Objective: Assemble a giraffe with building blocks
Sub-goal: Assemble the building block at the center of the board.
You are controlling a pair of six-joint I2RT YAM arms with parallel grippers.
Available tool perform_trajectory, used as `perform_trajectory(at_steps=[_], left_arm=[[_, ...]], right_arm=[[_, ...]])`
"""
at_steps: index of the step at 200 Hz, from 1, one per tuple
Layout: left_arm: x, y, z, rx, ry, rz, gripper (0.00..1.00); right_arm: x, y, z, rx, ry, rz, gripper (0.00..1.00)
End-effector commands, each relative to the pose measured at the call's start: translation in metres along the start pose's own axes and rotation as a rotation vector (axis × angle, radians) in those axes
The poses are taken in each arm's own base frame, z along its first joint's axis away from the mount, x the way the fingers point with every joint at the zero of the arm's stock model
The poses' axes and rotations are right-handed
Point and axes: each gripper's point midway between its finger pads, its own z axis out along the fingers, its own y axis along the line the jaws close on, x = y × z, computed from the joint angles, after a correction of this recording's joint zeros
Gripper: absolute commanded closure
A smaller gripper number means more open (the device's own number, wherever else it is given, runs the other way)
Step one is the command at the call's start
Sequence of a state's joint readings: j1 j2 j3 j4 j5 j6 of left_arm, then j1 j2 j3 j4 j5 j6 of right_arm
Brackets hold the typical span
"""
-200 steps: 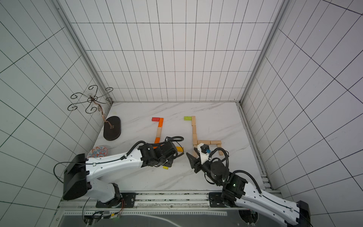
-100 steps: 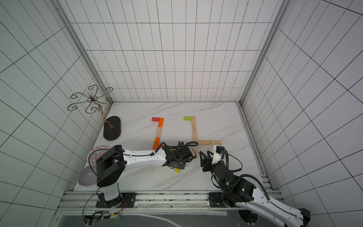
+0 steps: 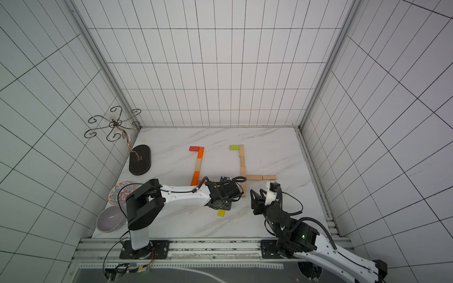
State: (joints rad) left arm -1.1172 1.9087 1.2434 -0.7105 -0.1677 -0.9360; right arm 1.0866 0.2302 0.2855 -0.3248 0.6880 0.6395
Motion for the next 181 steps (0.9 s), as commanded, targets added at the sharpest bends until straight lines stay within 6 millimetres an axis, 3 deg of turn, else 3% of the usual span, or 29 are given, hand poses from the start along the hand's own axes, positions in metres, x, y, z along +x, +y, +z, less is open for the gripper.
perform_trajectory(at_steps=[1,53,111,181], left_arm=[[0.003,0.003,0.005,-0.016,0.014,-0.019,0.45],[0.013,0.005,0.006,-0.026,0.044,0.013,0.58],[0.004,0.015,0.020,-0.051,0.055,0.008,0.77],[-0.014,0.022,0.030,-0.048,0.063,-0.018,0.80]], right_arm=[[-0.016,0.002,-0.007,-0.004,-0.035,0.031,0.49],[-0.015,0.002,-0.006,-0.008,-0.033,0.043,0.49],[-0.012,0.000,-0.006,-0.004,-0.031,0.037,0.48],[-0.012,-0.002,-0.006,0.003,-0.040,0.026,0.48]])
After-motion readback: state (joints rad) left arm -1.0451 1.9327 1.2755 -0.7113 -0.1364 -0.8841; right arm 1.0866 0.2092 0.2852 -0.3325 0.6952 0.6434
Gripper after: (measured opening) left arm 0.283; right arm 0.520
